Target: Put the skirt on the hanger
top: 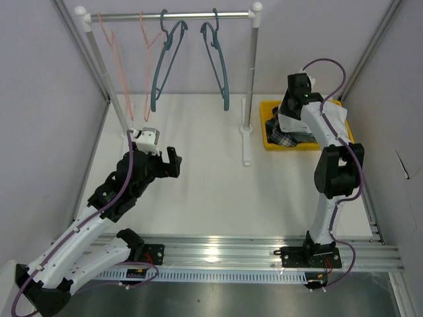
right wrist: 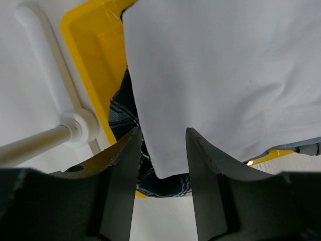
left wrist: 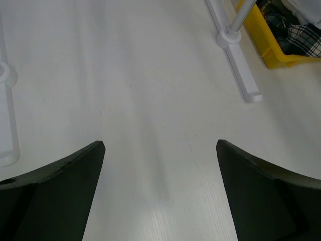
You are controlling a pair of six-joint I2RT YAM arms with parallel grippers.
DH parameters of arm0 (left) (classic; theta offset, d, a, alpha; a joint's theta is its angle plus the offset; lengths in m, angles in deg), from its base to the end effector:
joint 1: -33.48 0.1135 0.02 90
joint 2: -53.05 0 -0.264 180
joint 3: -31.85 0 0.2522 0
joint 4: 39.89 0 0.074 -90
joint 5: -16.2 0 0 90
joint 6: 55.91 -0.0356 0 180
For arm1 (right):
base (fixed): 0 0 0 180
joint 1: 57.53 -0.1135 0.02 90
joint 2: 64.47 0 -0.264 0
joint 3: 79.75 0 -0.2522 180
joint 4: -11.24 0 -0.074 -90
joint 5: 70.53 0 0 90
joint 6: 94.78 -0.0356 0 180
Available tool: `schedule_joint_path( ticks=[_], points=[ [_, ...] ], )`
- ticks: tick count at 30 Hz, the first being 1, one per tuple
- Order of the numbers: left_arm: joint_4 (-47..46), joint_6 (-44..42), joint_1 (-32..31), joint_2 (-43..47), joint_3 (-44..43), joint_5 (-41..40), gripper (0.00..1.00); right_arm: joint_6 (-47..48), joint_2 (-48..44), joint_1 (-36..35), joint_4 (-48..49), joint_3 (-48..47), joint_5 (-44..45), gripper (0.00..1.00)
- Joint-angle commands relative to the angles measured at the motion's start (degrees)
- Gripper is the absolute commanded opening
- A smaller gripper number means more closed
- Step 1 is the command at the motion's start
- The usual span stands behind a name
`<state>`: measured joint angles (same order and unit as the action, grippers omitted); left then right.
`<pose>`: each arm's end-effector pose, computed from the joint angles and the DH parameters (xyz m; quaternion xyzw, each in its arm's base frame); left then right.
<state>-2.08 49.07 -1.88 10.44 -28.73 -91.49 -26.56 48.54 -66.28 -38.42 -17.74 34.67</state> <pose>0.1425 -0.0879 0.3334 0.0561 0.8115 -0.1276 0.5675 0.4477 0.0595 0.3022 0.1544 0.9030 -0.0172 0.4005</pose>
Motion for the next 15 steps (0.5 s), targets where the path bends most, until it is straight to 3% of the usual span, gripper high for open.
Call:
schedule_joint_path(
  ticks=[1,15],
  points=[
    [-1.55,0.66,0.02,0.6,-0.63,0.82,0.99,2.97,0.45,-1.96,-4.26,-3.09,2.81,0.46],
    [-1.12,0.57,-0.07,-0.02,-0.81,1.08,0.99,7.1,5.99,-7.95,-7.16,-2.3,18.09,0.52]
  ],
)
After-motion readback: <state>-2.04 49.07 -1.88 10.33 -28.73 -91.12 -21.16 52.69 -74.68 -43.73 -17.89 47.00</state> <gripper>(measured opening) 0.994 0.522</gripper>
